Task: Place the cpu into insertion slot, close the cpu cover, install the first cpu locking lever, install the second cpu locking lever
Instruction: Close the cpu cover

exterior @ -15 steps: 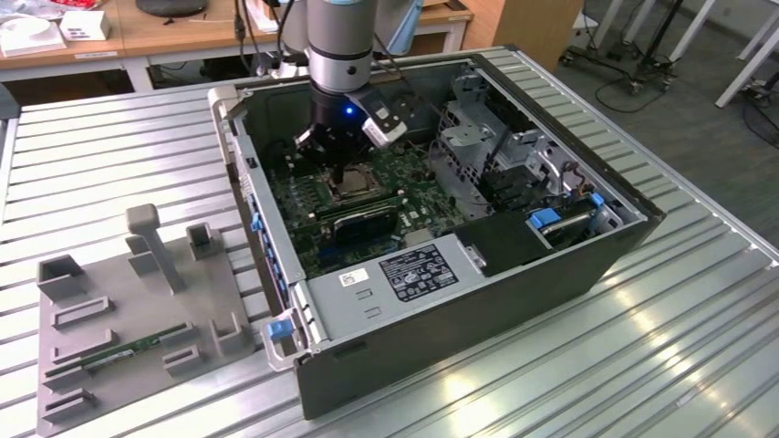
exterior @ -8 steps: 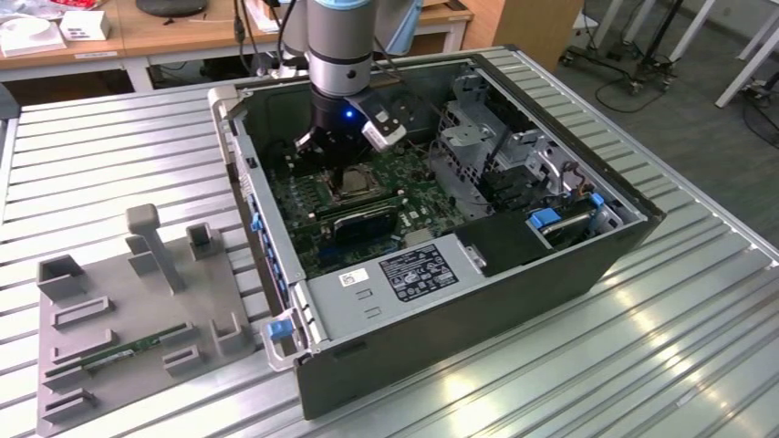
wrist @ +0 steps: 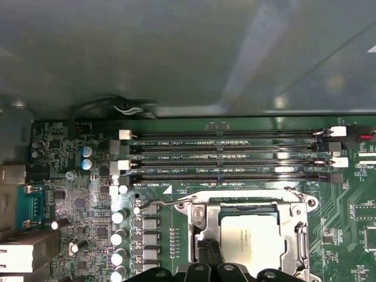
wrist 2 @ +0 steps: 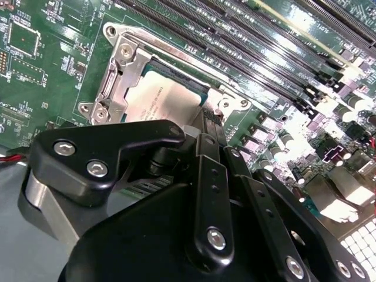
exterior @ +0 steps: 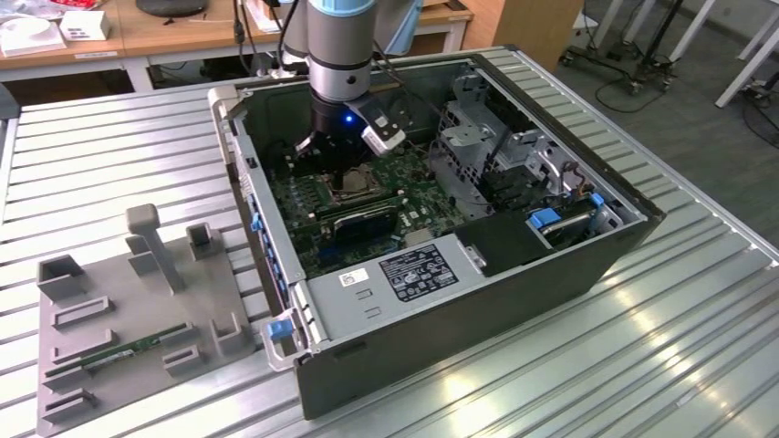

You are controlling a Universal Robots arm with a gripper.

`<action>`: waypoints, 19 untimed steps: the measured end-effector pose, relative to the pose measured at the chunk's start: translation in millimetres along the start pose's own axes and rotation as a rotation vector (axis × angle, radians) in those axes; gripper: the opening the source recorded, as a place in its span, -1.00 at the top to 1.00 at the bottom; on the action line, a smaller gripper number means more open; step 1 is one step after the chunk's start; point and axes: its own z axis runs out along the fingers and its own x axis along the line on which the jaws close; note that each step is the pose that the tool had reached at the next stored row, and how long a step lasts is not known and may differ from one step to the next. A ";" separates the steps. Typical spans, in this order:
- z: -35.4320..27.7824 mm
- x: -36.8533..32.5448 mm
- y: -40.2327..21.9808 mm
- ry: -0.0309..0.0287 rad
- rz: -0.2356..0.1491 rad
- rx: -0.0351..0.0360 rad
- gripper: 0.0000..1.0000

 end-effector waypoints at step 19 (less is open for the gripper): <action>5.5 0.2 -0.5 0.0005 0.000 0.0008 0.79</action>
